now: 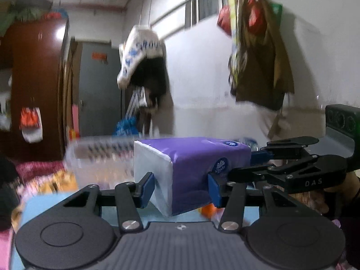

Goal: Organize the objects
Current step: 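Lift the purple tissue pack with both tools, then carry the tissue pack over the basket and open both tools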

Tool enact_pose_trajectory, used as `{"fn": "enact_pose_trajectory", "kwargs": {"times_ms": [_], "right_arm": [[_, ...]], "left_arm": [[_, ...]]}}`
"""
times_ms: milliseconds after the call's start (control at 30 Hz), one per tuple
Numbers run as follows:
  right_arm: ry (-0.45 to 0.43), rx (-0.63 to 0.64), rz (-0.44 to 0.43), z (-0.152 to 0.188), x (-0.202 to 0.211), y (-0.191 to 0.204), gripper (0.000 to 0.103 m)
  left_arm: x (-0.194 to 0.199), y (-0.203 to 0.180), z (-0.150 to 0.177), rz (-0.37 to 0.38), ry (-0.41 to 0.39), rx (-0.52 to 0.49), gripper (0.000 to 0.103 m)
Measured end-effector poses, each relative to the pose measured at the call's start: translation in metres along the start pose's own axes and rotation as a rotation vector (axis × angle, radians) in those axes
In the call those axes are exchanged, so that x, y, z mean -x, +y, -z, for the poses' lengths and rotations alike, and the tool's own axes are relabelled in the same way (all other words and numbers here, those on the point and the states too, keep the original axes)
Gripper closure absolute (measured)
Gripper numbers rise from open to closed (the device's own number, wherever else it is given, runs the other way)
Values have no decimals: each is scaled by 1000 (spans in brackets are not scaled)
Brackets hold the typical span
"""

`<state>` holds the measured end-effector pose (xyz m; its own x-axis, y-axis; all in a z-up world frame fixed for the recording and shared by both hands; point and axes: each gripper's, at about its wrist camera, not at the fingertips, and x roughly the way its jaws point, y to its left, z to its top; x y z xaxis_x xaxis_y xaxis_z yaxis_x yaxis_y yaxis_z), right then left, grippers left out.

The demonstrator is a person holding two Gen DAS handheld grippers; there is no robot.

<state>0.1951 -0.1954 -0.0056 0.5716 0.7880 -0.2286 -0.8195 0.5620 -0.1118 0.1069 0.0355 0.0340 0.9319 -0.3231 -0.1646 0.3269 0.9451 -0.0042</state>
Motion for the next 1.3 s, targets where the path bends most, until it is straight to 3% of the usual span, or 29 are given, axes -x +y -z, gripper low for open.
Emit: {"fn": "enact_pose_trajectory", "kwargs": {"times_ms": [233,433,600,767,1000,1100,1167,1200,1267,1300], "right_arm": [[-122,68,9,-78,21,1,58],[-134,73,16,-126,9,-11,59],[-70,47,33,-124,-34,-32,58],[75,-22,36,-106,-114,-66,59],[235,-48,75,-76,-203,-85,59],[261,-45,74,-71,-219,-86,59],[255,-44,66,-65,-216,-88,59],[262,-44,61,-62,-218,-87,56],[285,-18,103,-57,-206,-86,37],[278,-4,149,-57,-194,-83,15]], "left_arm": [[31,-26,-90,-103,-96,-136,49],[13,-15,-129,-128,-100,-112,49],[-37,23,-118,-93,-58,-29,49],[-110,73,-89,-91,62,81,49],[-171,103,-64,-186,196,128,49],[-181,111,-58,-216,227,161,43],[-187,109,-53,-250,256,129,39],[-186,106,-52,-284,253,108,36],[-174,100,-52,-330,231,100,25],[-161,96,-53,-326,207,99,21]]}}
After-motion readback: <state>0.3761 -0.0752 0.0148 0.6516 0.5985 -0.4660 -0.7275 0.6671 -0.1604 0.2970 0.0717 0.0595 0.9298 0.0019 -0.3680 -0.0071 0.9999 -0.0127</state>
